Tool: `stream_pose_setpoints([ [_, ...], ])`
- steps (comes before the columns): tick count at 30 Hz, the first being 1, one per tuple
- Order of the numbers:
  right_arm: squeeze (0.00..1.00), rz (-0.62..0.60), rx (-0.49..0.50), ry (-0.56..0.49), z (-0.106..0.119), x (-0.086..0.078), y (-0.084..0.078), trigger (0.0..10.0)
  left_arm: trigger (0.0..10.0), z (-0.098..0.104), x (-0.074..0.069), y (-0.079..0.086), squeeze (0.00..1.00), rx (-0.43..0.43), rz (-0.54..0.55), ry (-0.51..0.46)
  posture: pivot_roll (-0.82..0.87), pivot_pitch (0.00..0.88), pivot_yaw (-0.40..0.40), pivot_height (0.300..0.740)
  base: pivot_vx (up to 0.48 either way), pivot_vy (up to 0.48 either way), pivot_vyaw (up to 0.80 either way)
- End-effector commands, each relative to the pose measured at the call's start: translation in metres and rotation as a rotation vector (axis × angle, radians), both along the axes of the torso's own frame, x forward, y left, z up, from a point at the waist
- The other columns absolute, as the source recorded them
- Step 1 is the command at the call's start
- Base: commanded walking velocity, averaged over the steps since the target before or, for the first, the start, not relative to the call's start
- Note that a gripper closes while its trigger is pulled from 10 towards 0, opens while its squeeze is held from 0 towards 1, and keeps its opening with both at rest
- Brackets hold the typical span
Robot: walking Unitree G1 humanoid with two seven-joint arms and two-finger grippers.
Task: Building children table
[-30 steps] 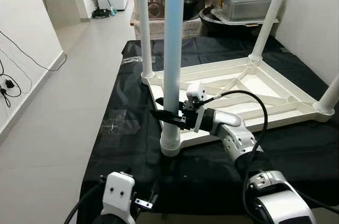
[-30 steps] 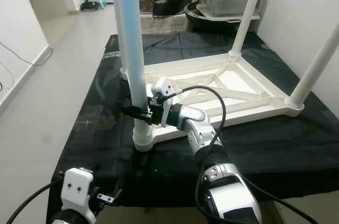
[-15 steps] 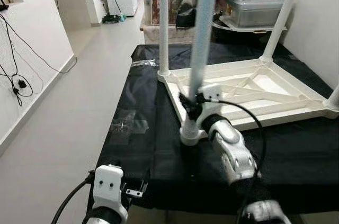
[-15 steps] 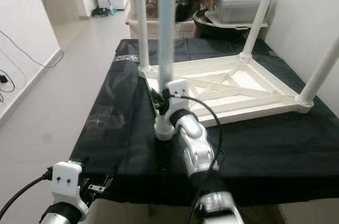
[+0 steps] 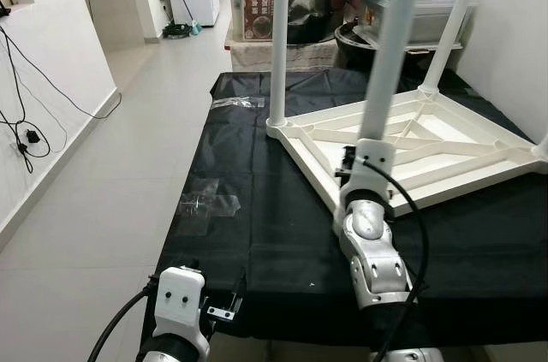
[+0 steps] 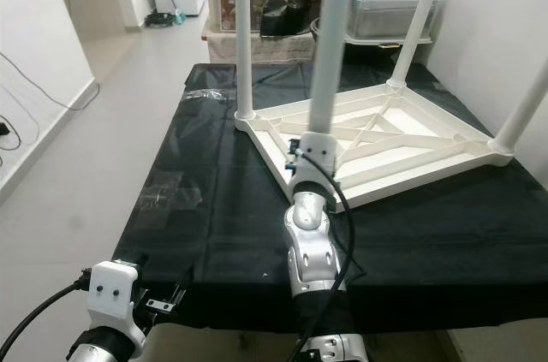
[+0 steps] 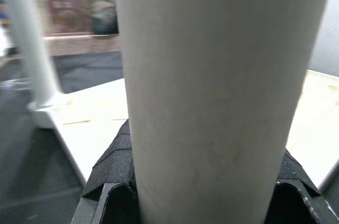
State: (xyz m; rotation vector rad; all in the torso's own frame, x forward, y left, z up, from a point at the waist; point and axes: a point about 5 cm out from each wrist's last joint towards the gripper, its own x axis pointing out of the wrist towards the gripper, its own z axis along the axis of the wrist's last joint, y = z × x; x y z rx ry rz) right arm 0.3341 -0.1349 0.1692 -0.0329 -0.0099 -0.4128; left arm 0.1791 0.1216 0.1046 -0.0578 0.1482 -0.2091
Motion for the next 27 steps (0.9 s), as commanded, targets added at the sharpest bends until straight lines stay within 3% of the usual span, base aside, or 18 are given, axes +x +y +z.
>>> stream_pose_setpoints([
  [1, 0.0, -0.14, 0.051, 0.168, -0.028, -0.008, -0.002, 0.0, 10.0, -0.003, 0.0, -0.001, 0.0, 0.013, -0.011, 0.011, 0.08, 0.012, 0.002, 0.74, 0.0, 0.0, 0.0],
  [14, 0.0, -0.288, 0.161, 0.228, -0.033, -0.02, 0.003, 0.0, 10.0, -0.004, 0.0, -0.003, 0.0, 0.022, -0.027, 0.013, 0.08, 0.004, 0.009, 0.74, 0.0, 0.0, 0.0],
  [15, 0.0, -0.272, 0.178, 0.228, -0.034, -0.02, 0.007, 4.1, 10.0, -0.005, 0.0, -0.003, 0.0, 0.024, -0.032, 0.015, 0.08, 0.004, 0.008, 0.74, 0.0, 0.0, 0.0],
  [16, 0.0, -0.272, 0.178, 0.228, -0.034, -0.02, 0.007, 4.1, 10.0, -0.005, 0.0, -0.003, 0.0, 0.024, -0.032, 0.015, 0.08, 0.004, 0.008, 0.74, 0.0, 0.0, 0.0],
  [17, 0.0, -0.244, 0.162, 0.213, -0.033, -0.019, 0.009, 10.0, 10.0, -0.005, 0.001, -0.003, 0.0, 0.027, -0.035, 0.016, 0.08, 0.006, 0.009, 0.74, 0.0, 0.0, 0.0],
  [27, 0.0, -0.105, 0.136, 0.214, -0.03, -0.014, 0.015, 10.0, 10.0, -0.006, 0.001, -0.003, 0.0, 0.034, -0.038, 0.019, 0.08, 0.011, 0.011, 0.74, 0.0, 0.0, 0.0],
])
